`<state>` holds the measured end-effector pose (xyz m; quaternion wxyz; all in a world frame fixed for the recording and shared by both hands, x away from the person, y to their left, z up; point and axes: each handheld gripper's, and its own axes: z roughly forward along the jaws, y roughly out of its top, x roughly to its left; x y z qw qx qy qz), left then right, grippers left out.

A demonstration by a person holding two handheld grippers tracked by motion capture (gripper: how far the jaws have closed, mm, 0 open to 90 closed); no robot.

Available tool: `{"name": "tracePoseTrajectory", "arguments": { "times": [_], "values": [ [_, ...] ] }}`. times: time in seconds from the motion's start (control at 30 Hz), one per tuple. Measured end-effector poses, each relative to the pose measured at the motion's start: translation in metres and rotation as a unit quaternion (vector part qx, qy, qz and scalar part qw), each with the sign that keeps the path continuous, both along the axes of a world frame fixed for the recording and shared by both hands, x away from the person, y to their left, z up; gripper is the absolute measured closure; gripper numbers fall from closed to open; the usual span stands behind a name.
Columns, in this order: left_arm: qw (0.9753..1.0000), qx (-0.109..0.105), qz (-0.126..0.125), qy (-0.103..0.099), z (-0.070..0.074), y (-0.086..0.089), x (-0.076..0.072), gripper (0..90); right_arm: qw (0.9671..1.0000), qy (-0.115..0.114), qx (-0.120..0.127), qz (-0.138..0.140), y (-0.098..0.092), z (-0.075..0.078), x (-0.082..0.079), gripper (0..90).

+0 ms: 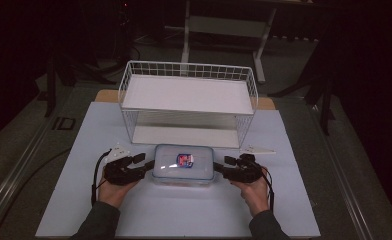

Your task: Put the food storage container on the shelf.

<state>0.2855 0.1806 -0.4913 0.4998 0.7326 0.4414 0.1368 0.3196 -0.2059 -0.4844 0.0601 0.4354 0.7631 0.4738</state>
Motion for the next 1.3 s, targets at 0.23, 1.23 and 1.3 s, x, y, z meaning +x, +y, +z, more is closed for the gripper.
{"name": "tracePoseTrajectory", "arguments": {
  "times": [0.23, 1.23, 1.3],
  "values": [
    [0.9988, -0.034, -0.004, 0.036, -0.003, -0.006, 0.009, 32.6, 0.9993, 0.028, 0.014, 0.021, 0.010, -0.006, 0.004, 24.4],
    [0.9647, -0.122, -0.054, 0.227, -0.021, -0.003, 0.037, 33.8, 0.9808, 0.161, 0.104, 0.036, 0.012, -0.026, 0.020, 33.7],
    [0.9646, -0.124, -0.058, 0.225, -0.018, 0.001, 0.032, 39.4, 0.9807, 0.158, 0.109, 0.037, 0.009, -0.024, 0.018, 37.8]
  ]
}}
